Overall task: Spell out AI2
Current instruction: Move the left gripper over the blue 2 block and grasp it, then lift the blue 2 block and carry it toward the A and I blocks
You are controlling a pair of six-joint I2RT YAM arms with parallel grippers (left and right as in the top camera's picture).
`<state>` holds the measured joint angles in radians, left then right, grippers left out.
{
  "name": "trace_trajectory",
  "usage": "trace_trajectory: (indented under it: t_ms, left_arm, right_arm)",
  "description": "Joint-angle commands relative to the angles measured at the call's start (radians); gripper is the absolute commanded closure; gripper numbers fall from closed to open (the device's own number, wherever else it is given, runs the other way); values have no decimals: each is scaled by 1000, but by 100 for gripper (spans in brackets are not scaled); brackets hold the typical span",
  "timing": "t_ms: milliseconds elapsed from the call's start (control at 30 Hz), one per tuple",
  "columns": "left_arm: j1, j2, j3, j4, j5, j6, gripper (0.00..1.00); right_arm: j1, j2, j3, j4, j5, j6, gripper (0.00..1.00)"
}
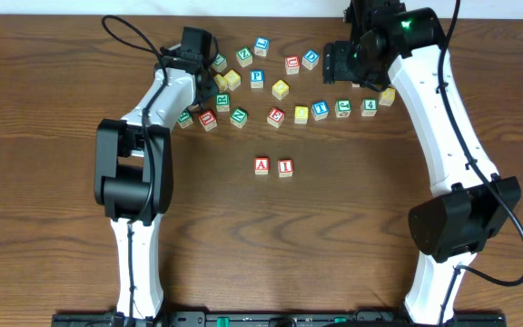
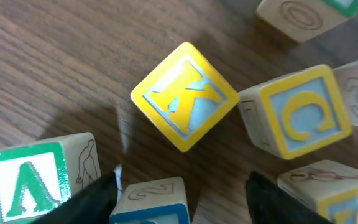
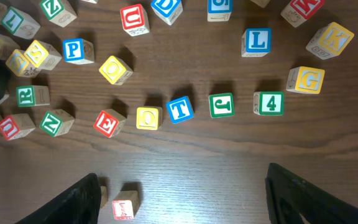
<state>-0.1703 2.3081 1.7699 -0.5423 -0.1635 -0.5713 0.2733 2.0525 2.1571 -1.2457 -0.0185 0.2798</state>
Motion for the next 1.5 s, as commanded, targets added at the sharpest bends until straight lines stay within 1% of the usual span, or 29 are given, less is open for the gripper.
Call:
trace_trajectory:
  t_ms: [0,133,233,267,400,567,733,900,1100,1200,1467]
  left_arm:
    - [3,10,14,2,-13,-3,42]
    - [3,10,14,3,-13,-3,49]
    - [3,9,14,2,-13,-3,57]
    - [3,9,14,2,-13,-3,61]
    - [3,3,14,1,-13,-2,67]
    - [3,-31,14,-2,-13,6,68]
    - [3,-79,14,-15,-13,48,68]
    - [-1,-177,14,-58,-13,119,68]
    - [-28,-283,14,-137,-13,134,68]
    - [-65,-336,14,-203,-12,134,68]
    - [-189,-361,14,-373,71,133,68]
  right_arm:
    - [3,-5,-7,-3,6,-8,21]
    - [3,-5,-7,-3,6,-8,21]
    - [3,-5,-7,-3,11,-8,21]
    - [3,-5,-7,-3,13,-8,20]
    - [3,-5,-7,-3,13,-8,20]
    - [3,-5,-7,0,13,-8,19]
    - [3,-5,-7,1,18,-8,18]
    - [2,-5,-7,1,89,-8,17]
    - [-7,-5,-7,17,151,-8,15]
    - [-36,-5,-7,32,167,-8,14]
    - [-147,-5,-7,36,167,-8,13]
